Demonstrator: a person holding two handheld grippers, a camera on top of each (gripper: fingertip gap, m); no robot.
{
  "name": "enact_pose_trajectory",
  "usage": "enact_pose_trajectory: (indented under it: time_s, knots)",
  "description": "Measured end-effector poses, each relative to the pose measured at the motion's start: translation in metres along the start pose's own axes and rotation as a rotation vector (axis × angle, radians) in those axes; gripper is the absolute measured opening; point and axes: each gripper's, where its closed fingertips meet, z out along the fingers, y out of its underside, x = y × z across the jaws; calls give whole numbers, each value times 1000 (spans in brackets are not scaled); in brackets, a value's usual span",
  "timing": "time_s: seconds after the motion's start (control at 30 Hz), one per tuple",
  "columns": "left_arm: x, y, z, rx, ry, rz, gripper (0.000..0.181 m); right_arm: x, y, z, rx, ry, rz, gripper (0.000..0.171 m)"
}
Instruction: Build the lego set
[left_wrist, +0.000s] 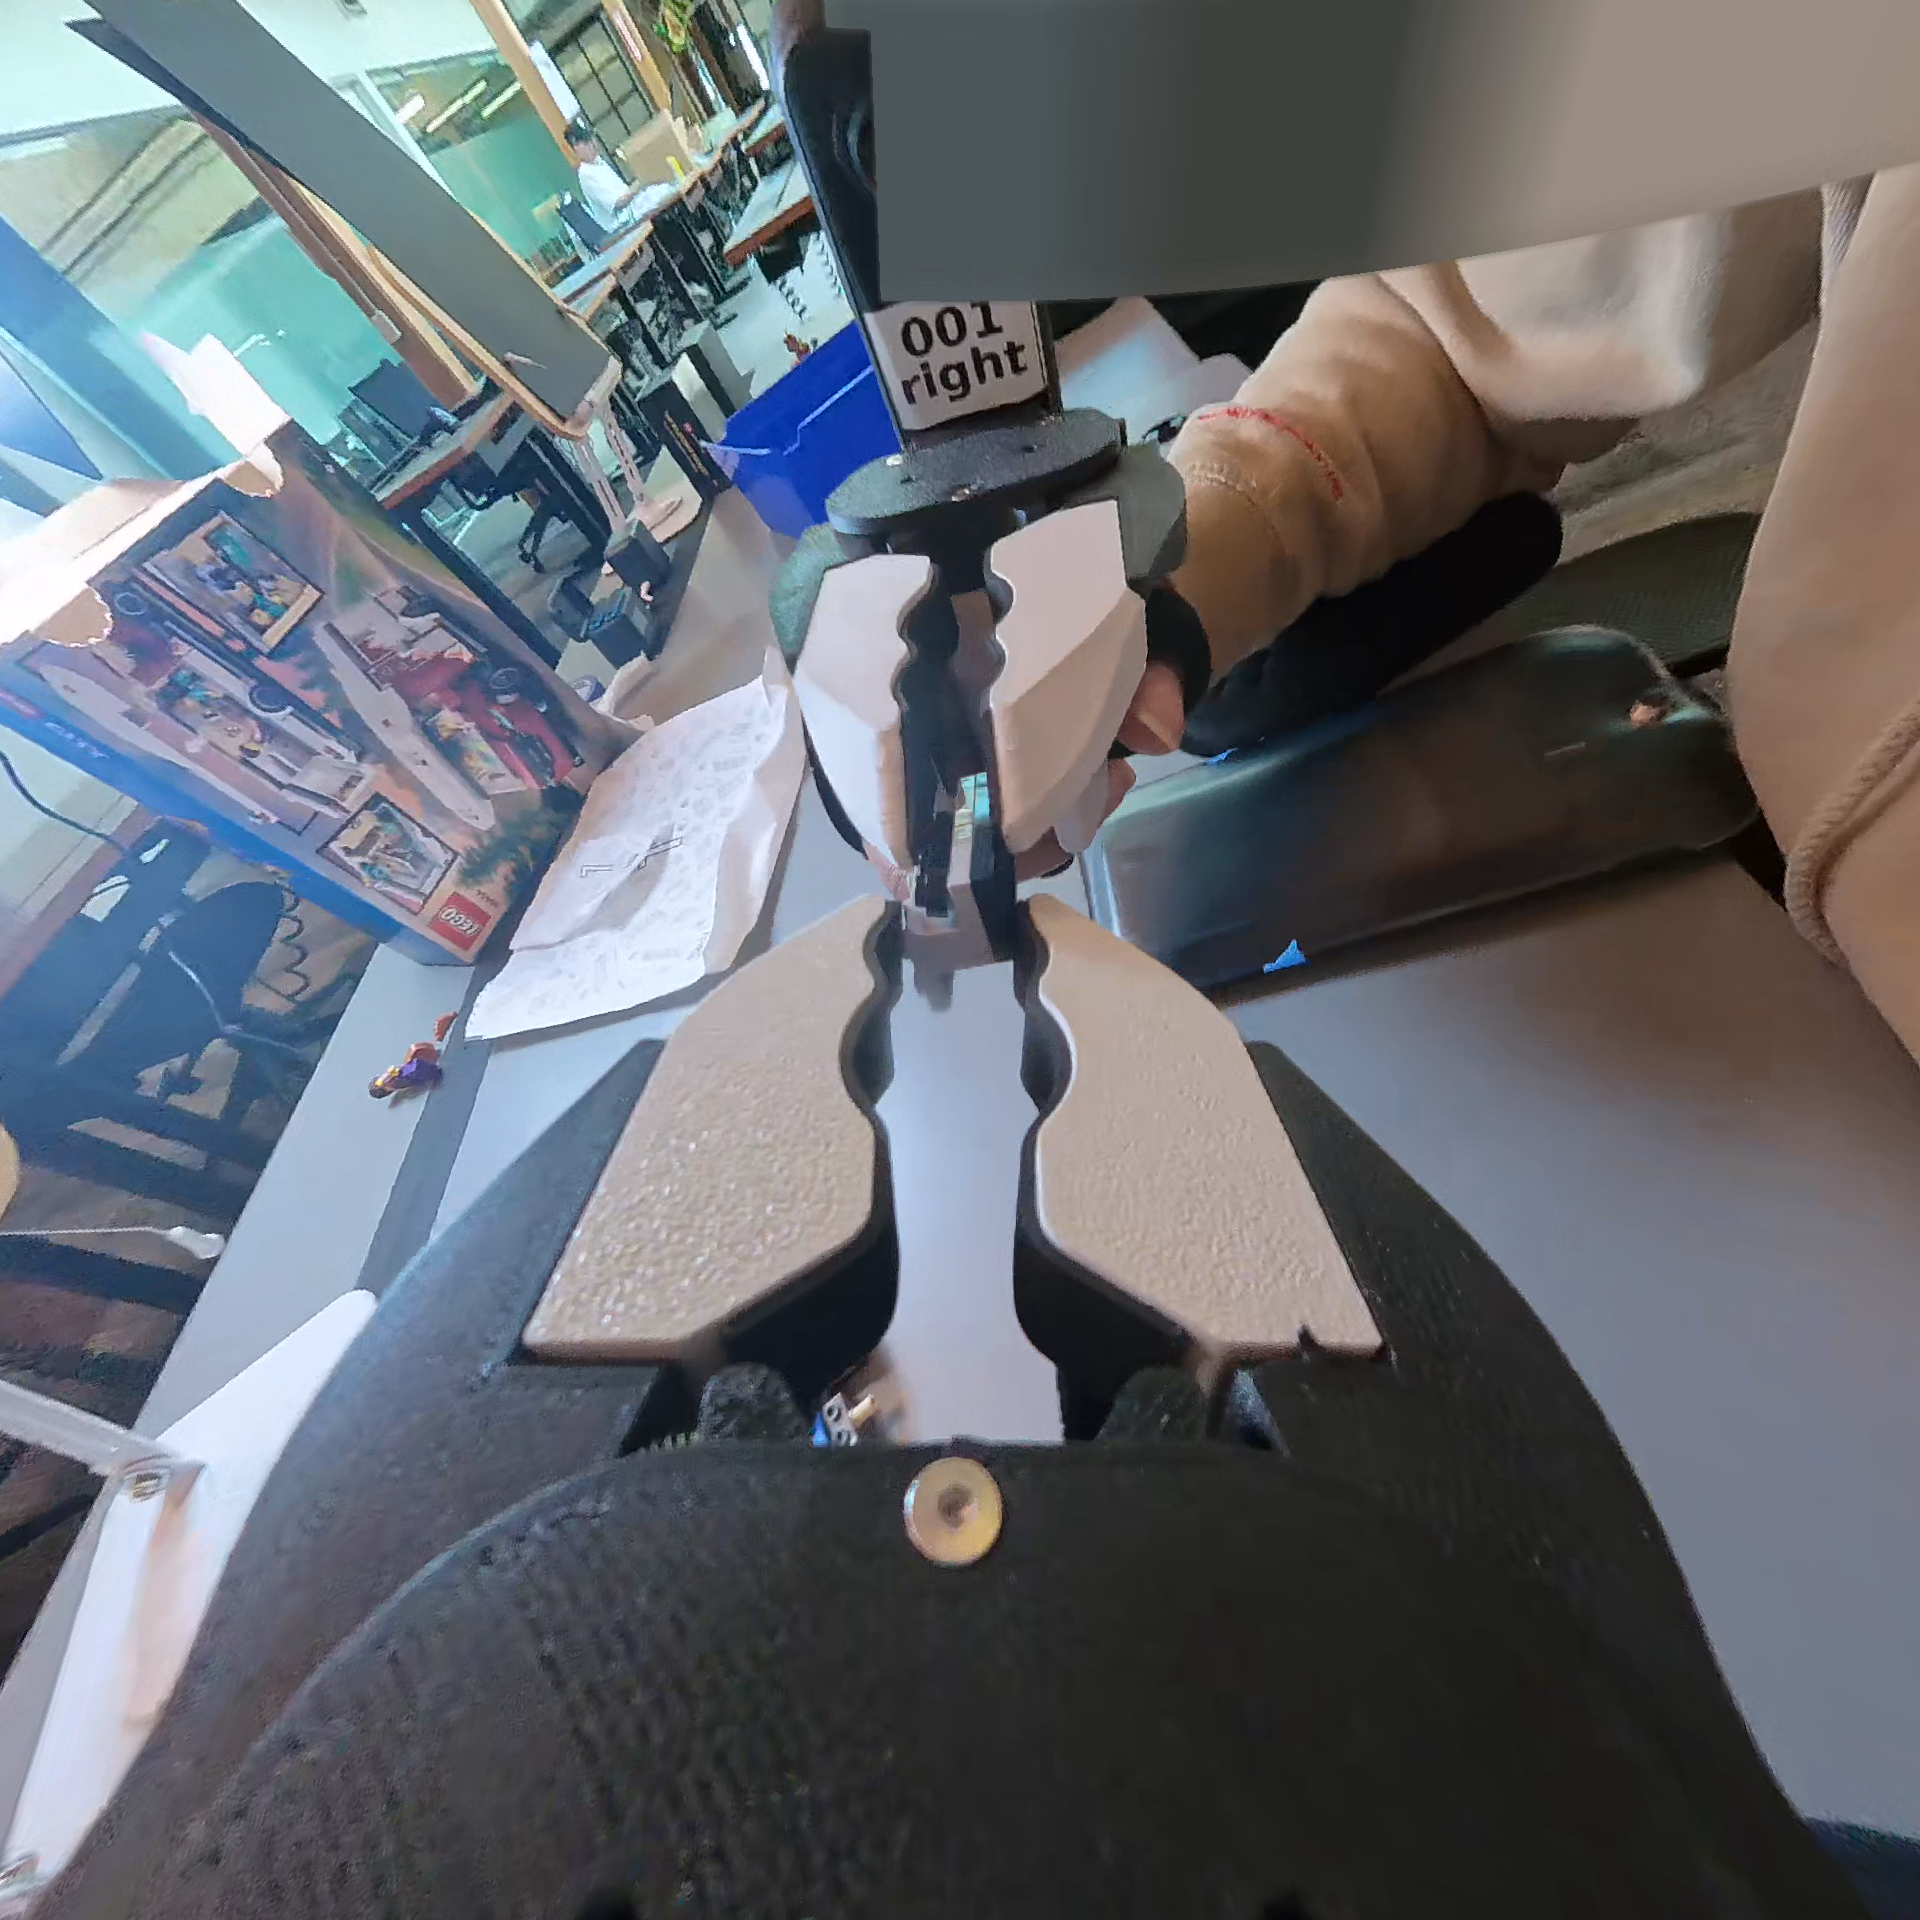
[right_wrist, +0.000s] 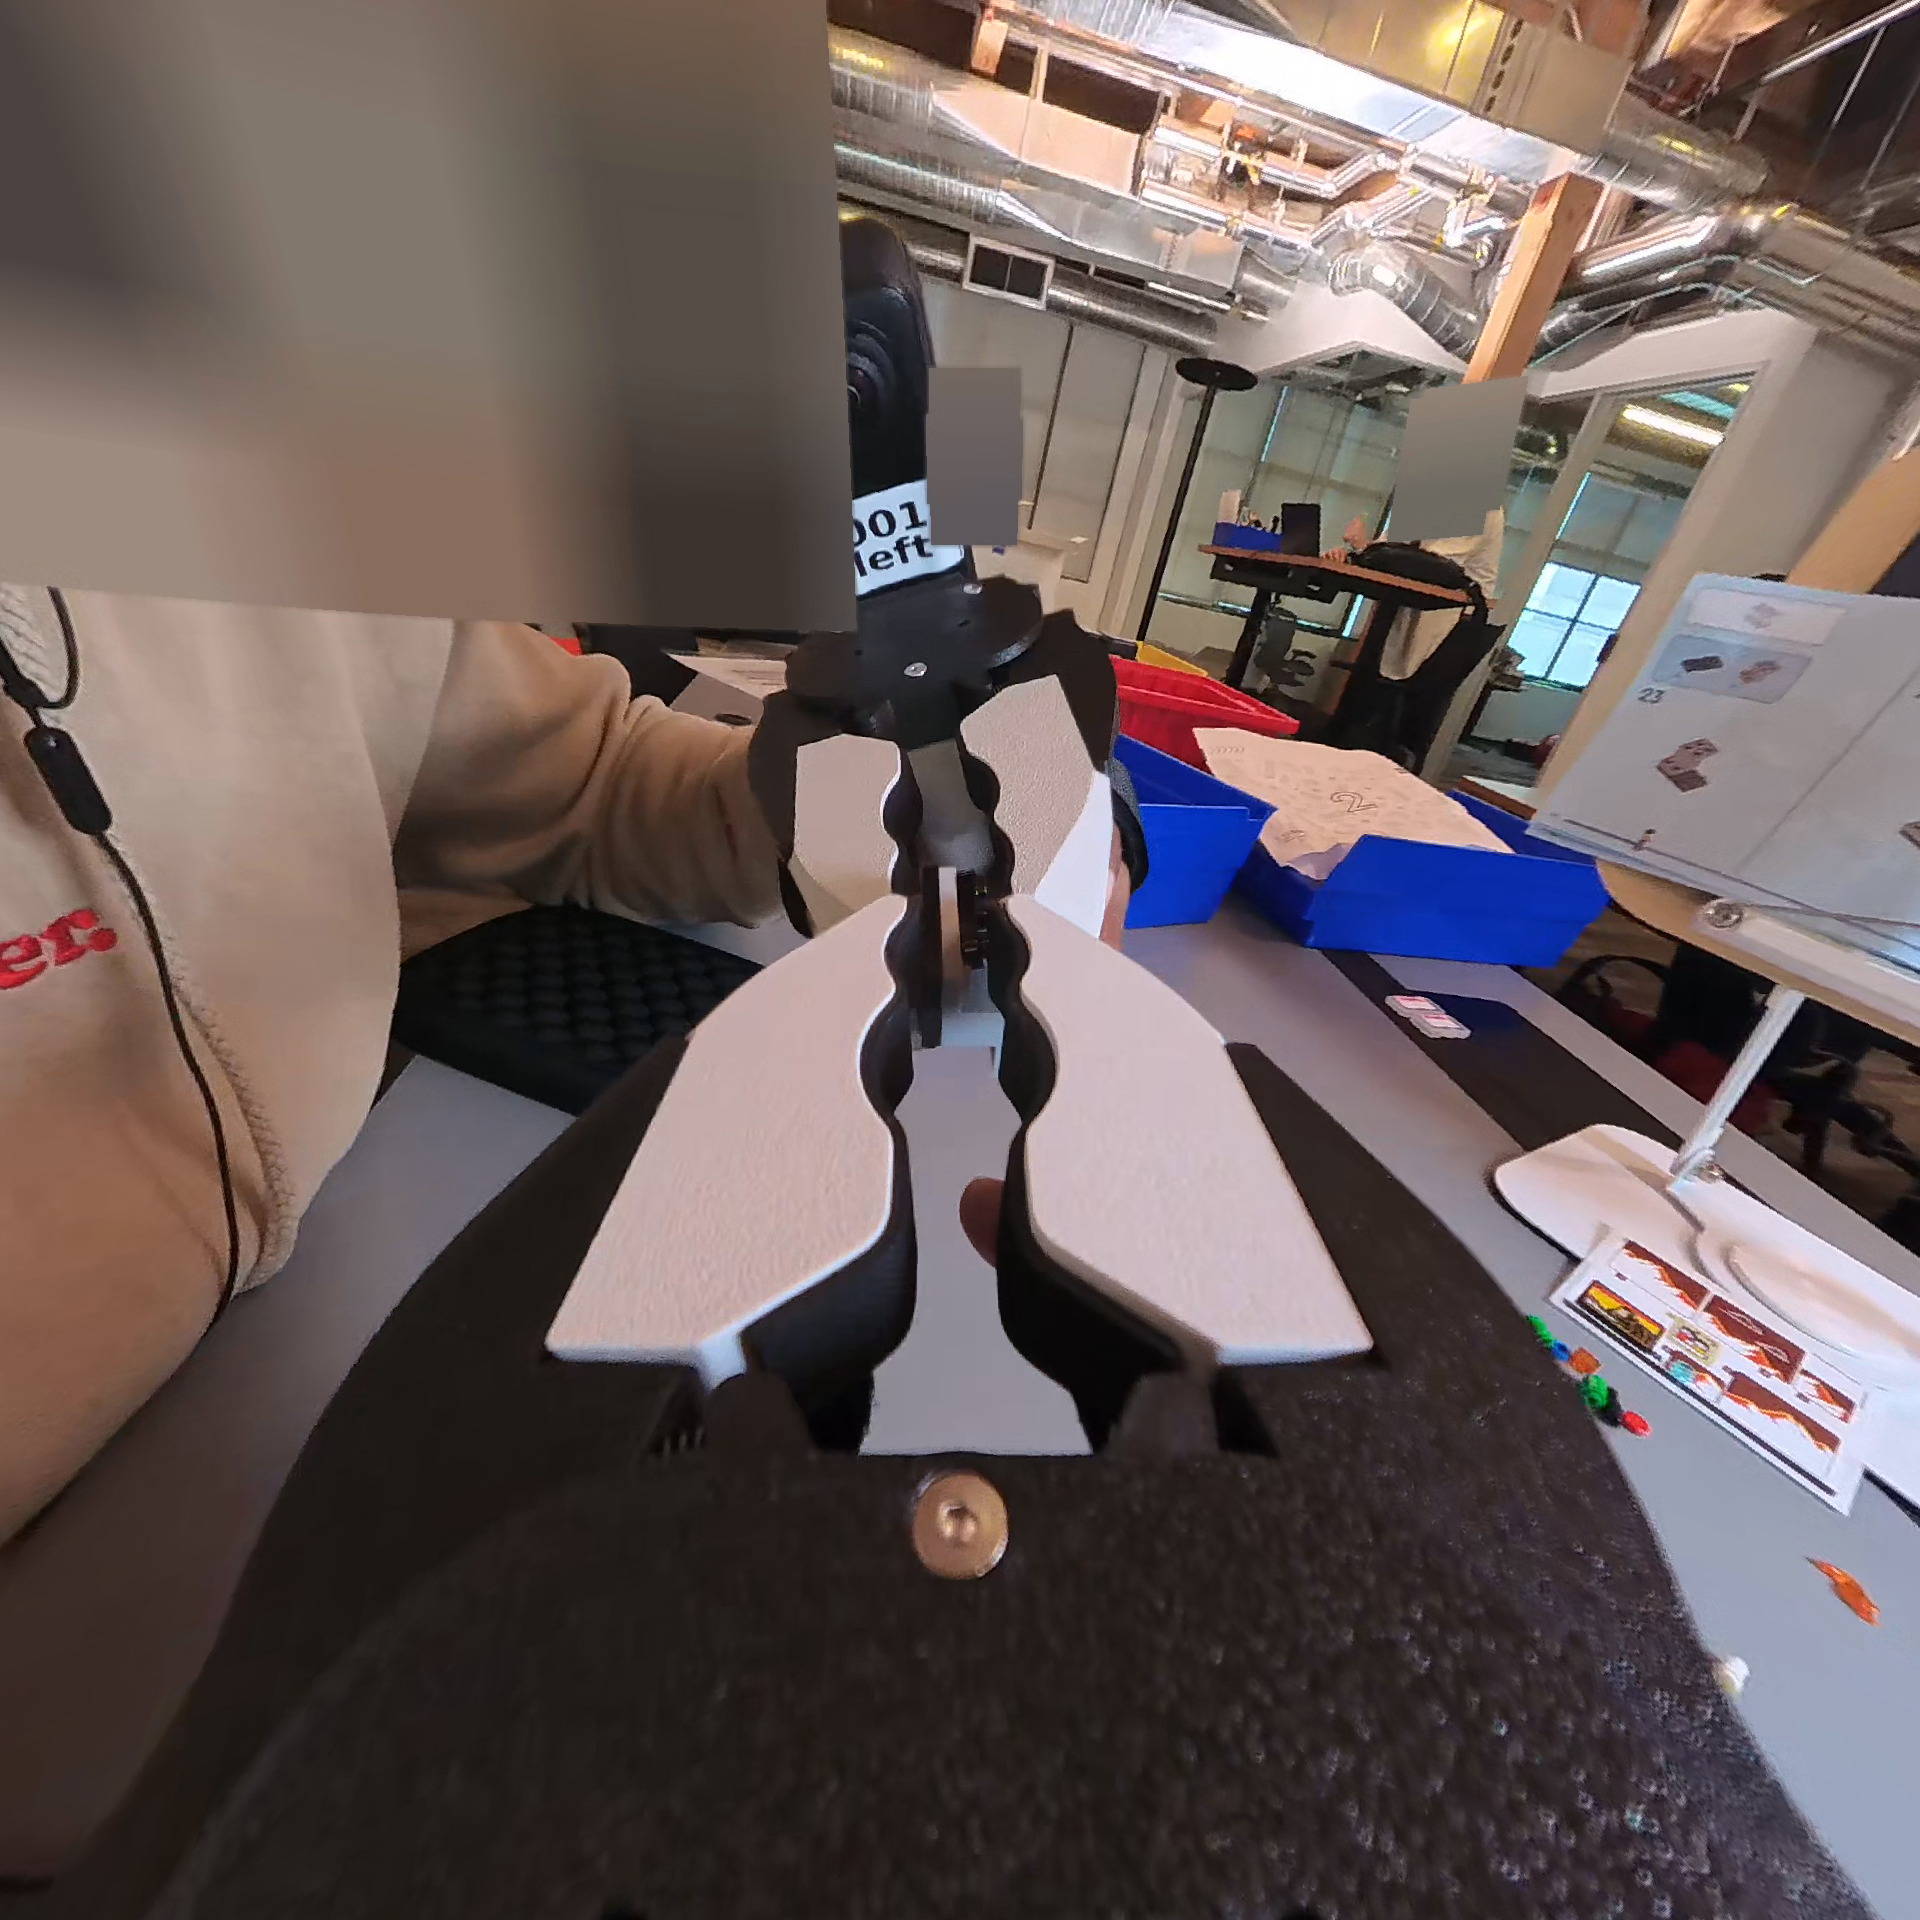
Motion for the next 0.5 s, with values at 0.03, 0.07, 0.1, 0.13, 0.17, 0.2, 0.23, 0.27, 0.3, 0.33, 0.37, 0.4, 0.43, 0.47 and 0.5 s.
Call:
enact_pose_trajectory:
  time_s: [0.03, 0.07, 0.1, 0.13, 0.17, 0.2, 0.23, 0.27, 0.3, 0.33, 0.37, 0.4, 0.43, 0.47, 0.5]
  knots:
    - [0, 2, 0, -23, -8, 28, 20, -1, 2, 0, -12, -10, -5, 12]
    - [1, 5, 0, -49, -10, 53, 20, -2, 5, 0, -32, -24, -8, 12]
    - [2, 7, 1, -63, -13, 73, 20, -3, 7, 0, -45, -32, -17, 12]
    - [3, 8, 1, -73, -15, 89, 20, -4, 8, 0, -57, -34, -34, 12]
    - [3, 9, 1, -85, -13, 103, 20, -5, 10, 0, -75, -33, -57, 12]
    - [3, 10, 1, -96, -19, 115, 20, -4, 11, 0, -92, -26, -79, 12]
    - [3, 10, 0, -102, -23, 125, 20, -4, 12, 0, -104, -24, -92, 12]
    - [3, 11, 1, -108, -23, 130, 20, -5, 13, 0, -113, -24, -95, 12]
    - [3, 12, 1, -116, -23, 138, 20, -5, 14, 0, -123, -21, -99, 13]
    - [3, 13, 1, -126, -28, 147, 20, -5, 15, 0, -133, -17, -105, 13]
    - [3, 13, 1, -132, -28, 149, 20, -5, 16, 0, -143, -17, -110, 13]
    - [3, 15, 1, -137, -22, 141, 20, -5, 18, 0, -158, -17, -110, 13]
    - [4, 16, 1, -141, -15, 137, 19, -5, 20, 0, -175, -23, -103, 12]
    - [5, 18, 1, -149, -4, 136, 19, -6, 23, 0, -184, -29, -88, 12]
    - [6, 20, 2, -153, 7, 128, 19, -6, 25, 0, -189, -34, -73, 12]
